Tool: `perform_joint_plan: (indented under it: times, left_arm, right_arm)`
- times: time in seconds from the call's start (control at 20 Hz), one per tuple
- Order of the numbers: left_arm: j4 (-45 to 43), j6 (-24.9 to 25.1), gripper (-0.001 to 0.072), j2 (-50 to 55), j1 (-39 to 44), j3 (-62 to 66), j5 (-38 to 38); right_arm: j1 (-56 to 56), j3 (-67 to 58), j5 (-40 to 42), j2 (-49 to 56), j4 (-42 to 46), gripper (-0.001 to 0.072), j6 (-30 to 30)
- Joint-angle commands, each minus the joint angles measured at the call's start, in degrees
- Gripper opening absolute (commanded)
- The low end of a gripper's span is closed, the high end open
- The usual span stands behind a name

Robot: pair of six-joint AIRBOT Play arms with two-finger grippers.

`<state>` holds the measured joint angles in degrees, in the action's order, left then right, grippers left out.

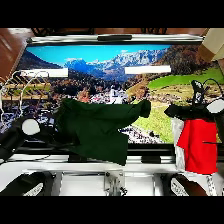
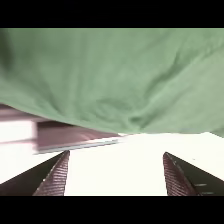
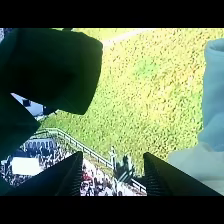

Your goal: Fold the shirts.

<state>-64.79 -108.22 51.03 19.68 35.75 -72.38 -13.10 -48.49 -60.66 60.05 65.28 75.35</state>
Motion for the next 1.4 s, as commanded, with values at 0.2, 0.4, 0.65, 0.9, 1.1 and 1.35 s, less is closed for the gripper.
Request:
perform_joint_plan:
  times: [0.2,0.4,0.65,0.9,1.1,1.35]
  left_arm:
    - [10.1,-1.8,0.066,0.3,0.0,-11.4,11.6]
    - [13.2,0.3,0.0661,4.5,0.5,-11.4,12.0]
    - [17.2,1.6,0.0448,8.7,4.7,-11.3,21.2]
    - [17.3,2.2,0.0035,8.8,5.2,-11.3,24.2]
    - [17.2,6.3,0.0033,8.0,5.2,-11.3,21.7]
    - [16.5,8.8,0.0032,3.4,5.2,-8.9,21.8]
  right_arm:
    - [-0.2,1.9,-0.1,-0.2,-0.4,0.0497,-1.4]
    - [-0.2,4.3,0.2,2.9,-5.8,0.0497,-2.6]
    - [-0.2,4.3,1.6,9.6,-13.8,0.0497,-5.0]
    - [-0.2,4.3,6.1,14.4,-16.0,0.0497,-6.1]
    - [3.6,4.3,12.1,16.7,-18.9,0.0497,-6.3]
    - [15.5,4.3,29.1,16.9,-18.3,0.0497,-3.0]
